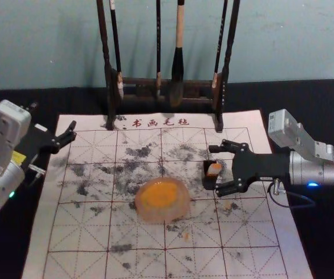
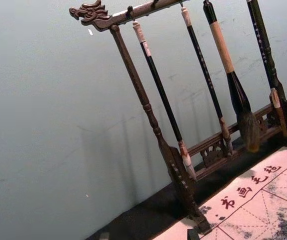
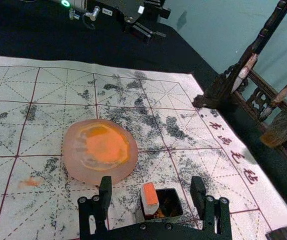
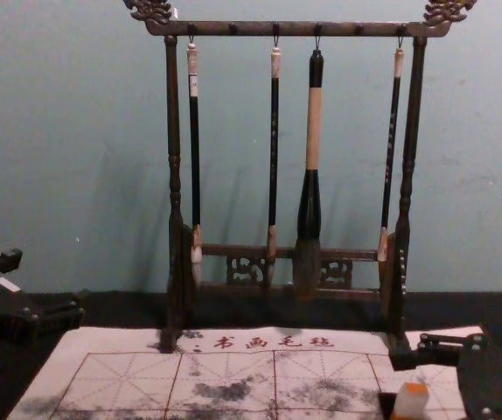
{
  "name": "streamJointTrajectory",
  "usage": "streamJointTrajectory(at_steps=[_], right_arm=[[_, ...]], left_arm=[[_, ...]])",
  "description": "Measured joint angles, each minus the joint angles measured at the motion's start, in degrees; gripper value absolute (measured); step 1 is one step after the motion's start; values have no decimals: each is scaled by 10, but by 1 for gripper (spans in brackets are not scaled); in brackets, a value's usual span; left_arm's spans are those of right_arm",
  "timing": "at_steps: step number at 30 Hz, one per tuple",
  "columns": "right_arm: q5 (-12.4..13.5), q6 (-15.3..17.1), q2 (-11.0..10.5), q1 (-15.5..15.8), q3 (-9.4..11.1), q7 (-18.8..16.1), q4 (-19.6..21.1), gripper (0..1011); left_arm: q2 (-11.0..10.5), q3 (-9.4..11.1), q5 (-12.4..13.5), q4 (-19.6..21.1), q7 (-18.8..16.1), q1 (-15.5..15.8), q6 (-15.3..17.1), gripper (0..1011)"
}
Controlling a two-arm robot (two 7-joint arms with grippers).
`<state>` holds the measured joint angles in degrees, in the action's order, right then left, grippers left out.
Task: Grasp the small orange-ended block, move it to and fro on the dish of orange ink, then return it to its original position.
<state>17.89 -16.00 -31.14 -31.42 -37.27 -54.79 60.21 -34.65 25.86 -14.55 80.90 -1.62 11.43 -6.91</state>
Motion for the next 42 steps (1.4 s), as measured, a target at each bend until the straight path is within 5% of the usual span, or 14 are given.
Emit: streamJointTrajectory(at_steps=[8, 13, 34, 42], right_arm=[[0, 0, 0, 0, 0, 0, 0, 1000], [0, 0, 0, 0, 1, 0, 0, 908], [1, 0, 0, 0, 1, 0, 0, 233], [1, 0, 0, 0, 1, 0, 0, 133]], left_arm=[[0, 0, 0, 0, 0, 0, 0, 1001], [0, 0, 0, 0, 0, 0, 0, 1001], [0, 0, 0, 0, 0, 0, 0, 1001], [0, 0, 0, 0, 0, 0, 0, 1001]])
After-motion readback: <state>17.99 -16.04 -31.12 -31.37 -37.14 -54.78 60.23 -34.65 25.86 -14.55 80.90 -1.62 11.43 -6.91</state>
